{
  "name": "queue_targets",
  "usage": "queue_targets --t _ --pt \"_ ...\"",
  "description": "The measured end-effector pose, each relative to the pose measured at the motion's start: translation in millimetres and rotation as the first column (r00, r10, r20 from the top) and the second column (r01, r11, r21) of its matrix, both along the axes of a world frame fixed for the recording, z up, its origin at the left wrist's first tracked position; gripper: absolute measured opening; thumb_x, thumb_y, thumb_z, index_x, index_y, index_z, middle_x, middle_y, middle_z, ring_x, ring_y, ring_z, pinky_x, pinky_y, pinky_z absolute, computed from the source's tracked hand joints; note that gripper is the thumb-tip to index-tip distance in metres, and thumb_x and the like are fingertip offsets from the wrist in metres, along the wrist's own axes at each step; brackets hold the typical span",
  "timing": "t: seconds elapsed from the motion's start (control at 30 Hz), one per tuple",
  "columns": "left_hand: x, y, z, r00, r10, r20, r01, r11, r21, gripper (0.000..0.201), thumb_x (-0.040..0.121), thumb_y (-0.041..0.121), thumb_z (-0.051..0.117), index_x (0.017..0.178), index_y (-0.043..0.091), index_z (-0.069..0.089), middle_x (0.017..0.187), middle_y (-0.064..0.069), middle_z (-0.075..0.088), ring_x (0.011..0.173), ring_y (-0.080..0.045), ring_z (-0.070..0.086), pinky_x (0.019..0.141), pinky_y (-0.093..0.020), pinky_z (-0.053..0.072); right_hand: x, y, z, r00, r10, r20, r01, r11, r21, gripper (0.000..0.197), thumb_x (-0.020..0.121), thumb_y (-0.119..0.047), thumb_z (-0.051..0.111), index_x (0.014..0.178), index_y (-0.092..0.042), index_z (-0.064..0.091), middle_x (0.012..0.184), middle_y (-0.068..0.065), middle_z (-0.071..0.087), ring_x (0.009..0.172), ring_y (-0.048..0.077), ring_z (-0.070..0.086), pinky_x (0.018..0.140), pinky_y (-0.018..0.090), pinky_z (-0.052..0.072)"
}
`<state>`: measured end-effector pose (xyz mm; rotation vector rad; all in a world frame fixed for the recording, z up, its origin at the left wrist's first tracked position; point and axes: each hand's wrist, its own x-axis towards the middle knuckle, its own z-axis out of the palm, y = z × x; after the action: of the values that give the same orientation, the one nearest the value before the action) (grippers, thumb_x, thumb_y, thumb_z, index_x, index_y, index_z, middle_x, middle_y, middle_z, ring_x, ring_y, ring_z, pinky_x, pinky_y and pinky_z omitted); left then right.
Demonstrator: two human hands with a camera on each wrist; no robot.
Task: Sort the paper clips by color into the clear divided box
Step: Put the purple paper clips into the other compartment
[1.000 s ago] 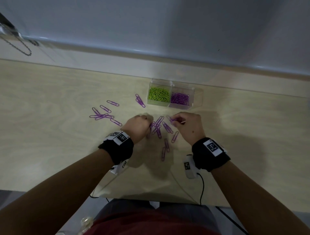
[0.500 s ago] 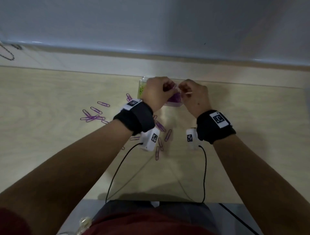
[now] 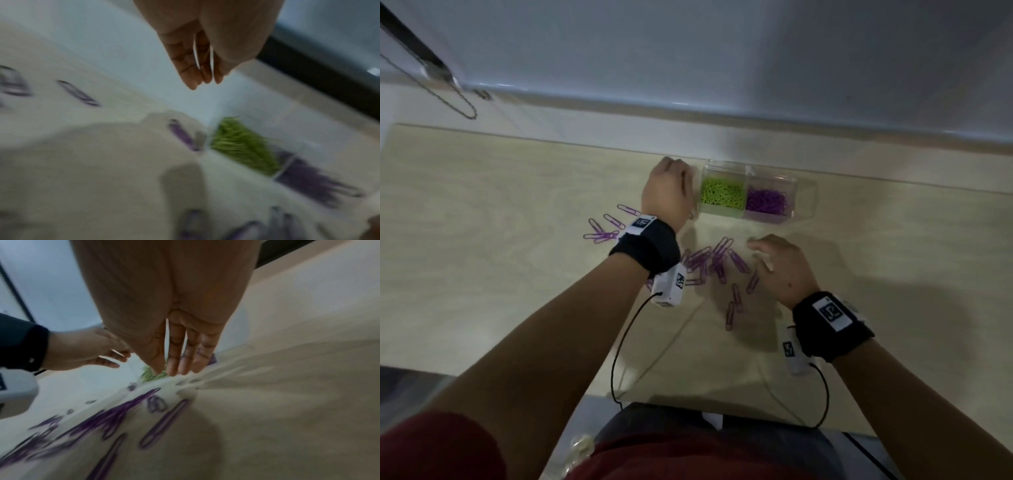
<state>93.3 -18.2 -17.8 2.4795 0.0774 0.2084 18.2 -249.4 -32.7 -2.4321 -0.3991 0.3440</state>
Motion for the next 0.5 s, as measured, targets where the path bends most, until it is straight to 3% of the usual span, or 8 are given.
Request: queue_targets --t 0.1,0.17,0.23,0.3,0.37,0.43,0.5 --pt "-17.2 29.5 -26.3 0.974 -0.125 -0.190 0.155 0.976 0.152 0.032 0.081 0.014 0.048 0.108 0.007 0.063 0.120 -0.017 0.057 0.106 -0.037 0.053 0.086 -0.044 0.048 -3.9 31.5 -9.6 0.993 0.110 -0.032 -0.112 0.989 -0.096 0.046 0.086 -0.018 0.061 0.131 -0.010 0.052 0.139 0.010 0.048 0.129 0.027 0.043 0.106 0.037 0.037" --pt "-37.5 31.2 -34.1 0.926 -0.224 -0.306 0.312 0.907 0.283 0.039 0.088 0.016 0.047 0.126 0.011 0.052 0.137 -0.012 0.047 0.122 -0.034 0.043 0.093 -0.048 0.043 -9.3 49.5 -14.6 0.982 0.187 -0.010 -0.186 0.969 -0.162 0.057 0.087 -0.027 0.062 0.139 -0.010 0.044 0.151 0.010 0.034 0.139 0.027 0.030 0.110 0.042 0.031" --pt "-57.8 33.4 -33.2 0.894 -0.299 -0.334 0.414 0.837 0.359 0.044 0.090 0.018 0.046 0.134 0.013 0.044 0.143 -0.008 0.041 0.130 -0.029 0.036 0.096 -0.047 0.036 -16.6 59.3 -20.0 0.965 0.261 0.004 -0.252 0.938 -0.239 0.059 0.089 -0.029 0.059 0.141 -0.009 0.040 0.154 0.009 0.028 0.143 0.028 0.022 0.111 0.044 0.028" --pt "-77.0 43.9 -29.9 0.881 -0.348 -0.320 0.455 0.808 0.375 0.043 0.090 0.019 0.048 0.133 0.017 0.047 0.145 -0.006 0.040 0.133 -0.028 0.033 0.098 -0.048 0.032 -23.2 59.8 -20.7 0.955 0.296 0.007 -0.283 0.921 -0.266 0.056 0.087 -0.027 0.060 0.138 -0.008 0.044 0.153 0.009 0.031 0.142 0.029 0.026 0.111 0.047 0.032" --pt "-91.2 63.8 -27.5 0.910 -0.269 -0.317 0.378 0.852 0.363 0.040 0.091 0.026 0.046 0.131 0.024 0.048 0.145 -0.004 0.039 0.133 -0.030 0.030 0.099 -0.052 0.032 -29.0 52.8 -19.8 0.949 0.315 0.009 -0.304 0.923 -0.235 0.050 0.084 -0.023 0.064 0.130 -0.006 0.052 0.148 0.012 0.039 0.138 0.031 0.035 0.105 0.049 0.039" --pt "-97.8 85.4 -25.4 0.960 -0.036 -0.279 0.148 0.909 0.389 0.042 0.091 0.035 0.045 0.132 0.025 0.044 0.143 -0.009 0.037 0.127 -0.037 0.031 0.094 -0.055 0.038 -33.9 37.9 -16.2 0.965 0.259 0.041 -0.244 0.944 -0.223 0.048 0.084 -0.026 0.061 0.127 -0.007 0.055 0.142 0.013 0.045 0.132 0.033 0.042 0.100 0.050 0.044" --pt "-97.7 102.5 -22.6 0.932 0.239 -0.272 -0.121 0.914 0.387 0.052 0.090 0.044 0.046 0.135 0.020 0.038 0.142 -0.018 0.032 0.122 -0.044 0.033 0.089 -0.056 0.040 -39.8 21.3 -7.4 0.995 0.077 0.064 -0.058 0.966 -0.251 0.052 0.085 -0.037 0.055 0.130 -0.011 0.052 0.137 0.012 0.047 0.124 0.034 0.044 0.097 0.048 0.046"
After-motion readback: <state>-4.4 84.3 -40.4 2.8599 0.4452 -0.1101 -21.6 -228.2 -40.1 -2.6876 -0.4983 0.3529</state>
